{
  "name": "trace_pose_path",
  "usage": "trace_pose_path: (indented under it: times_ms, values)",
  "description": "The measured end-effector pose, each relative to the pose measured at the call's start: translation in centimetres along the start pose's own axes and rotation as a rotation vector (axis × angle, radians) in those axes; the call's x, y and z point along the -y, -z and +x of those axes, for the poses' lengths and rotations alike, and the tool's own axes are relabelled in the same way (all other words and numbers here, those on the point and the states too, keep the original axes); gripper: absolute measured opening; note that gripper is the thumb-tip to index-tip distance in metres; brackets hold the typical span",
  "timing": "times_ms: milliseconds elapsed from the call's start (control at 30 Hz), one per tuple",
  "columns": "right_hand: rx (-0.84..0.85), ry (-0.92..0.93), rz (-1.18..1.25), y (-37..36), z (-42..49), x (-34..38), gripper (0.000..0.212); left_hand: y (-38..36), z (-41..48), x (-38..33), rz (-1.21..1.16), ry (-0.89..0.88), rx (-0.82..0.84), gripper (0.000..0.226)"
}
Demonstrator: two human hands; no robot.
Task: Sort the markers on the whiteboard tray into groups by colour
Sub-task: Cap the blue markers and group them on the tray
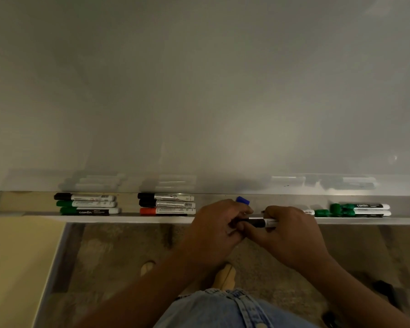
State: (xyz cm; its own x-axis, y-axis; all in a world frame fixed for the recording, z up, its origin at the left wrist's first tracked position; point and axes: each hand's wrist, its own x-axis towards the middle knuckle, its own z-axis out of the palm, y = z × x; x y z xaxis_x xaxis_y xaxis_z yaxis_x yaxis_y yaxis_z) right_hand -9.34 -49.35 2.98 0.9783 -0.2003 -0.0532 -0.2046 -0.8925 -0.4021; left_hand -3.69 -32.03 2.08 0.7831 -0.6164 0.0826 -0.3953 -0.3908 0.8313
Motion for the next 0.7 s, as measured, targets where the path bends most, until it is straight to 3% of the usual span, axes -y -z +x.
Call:
trace_pose_path:
  times_ms: [367, 533, 700]
  values:
    - [-0.011, -0.021, 0.000, -1.3, 0.4, -0.4, 0.064, -0.2, -0.2, 0.6, 0.144, -0.093, 0.039, 0.033]
    - [0.079, -0.027, 0.020, -1.3, 0.8, -0.6, 0.068, -0.1, -0.2, 0.8, 0.276, -0.072, -0.002, 0.026]
    - [0.237, -0.007, 0.207, -1.4, 1.4, -1.6, 0.037, -0.2, 0.2, 2.5, 0.333, 0.108, -0.052, 0.023]
